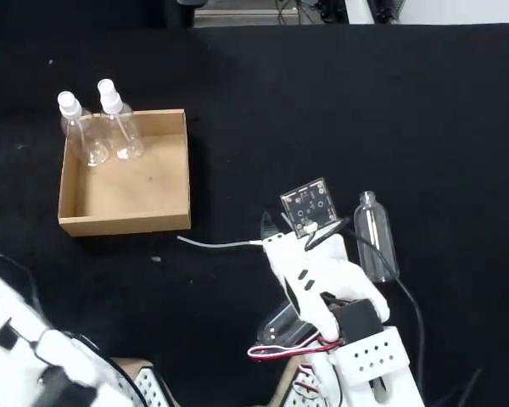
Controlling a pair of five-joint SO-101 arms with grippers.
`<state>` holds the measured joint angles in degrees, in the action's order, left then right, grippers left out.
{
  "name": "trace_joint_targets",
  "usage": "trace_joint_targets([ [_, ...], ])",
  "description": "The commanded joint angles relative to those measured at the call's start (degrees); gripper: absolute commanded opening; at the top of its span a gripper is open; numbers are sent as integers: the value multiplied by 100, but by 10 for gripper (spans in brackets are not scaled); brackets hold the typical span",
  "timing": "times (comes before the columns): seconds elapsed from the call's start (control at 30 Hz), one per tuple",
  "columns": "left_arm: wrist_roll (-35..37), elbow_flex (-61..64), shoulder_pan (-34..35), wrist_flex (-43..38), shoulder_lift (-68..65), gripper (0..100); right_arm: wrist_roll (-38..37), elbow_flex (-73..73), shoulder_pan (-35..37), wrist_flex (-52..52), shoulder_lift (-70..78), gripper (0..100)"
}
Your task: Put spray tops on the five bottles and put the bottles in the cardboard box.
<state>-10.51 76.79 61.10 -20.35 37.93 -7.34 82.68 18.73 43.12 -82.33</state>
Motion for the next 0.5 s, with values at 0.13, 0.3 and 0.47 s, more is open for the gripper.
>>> trace_joint_targets([
  [0.13, -589, -409, 198, -2523, -1908, 388, -44, -31, 53, -158, -127, 89],
  [0.3, -563, -954, 145, -3226, -3051, 388, -35, -31, 53, -141, -127, 89],
  [0.47, -563, -1279, 110, -3824, -3789, 388, -35, -31, 53, -141, -127, 89],
])
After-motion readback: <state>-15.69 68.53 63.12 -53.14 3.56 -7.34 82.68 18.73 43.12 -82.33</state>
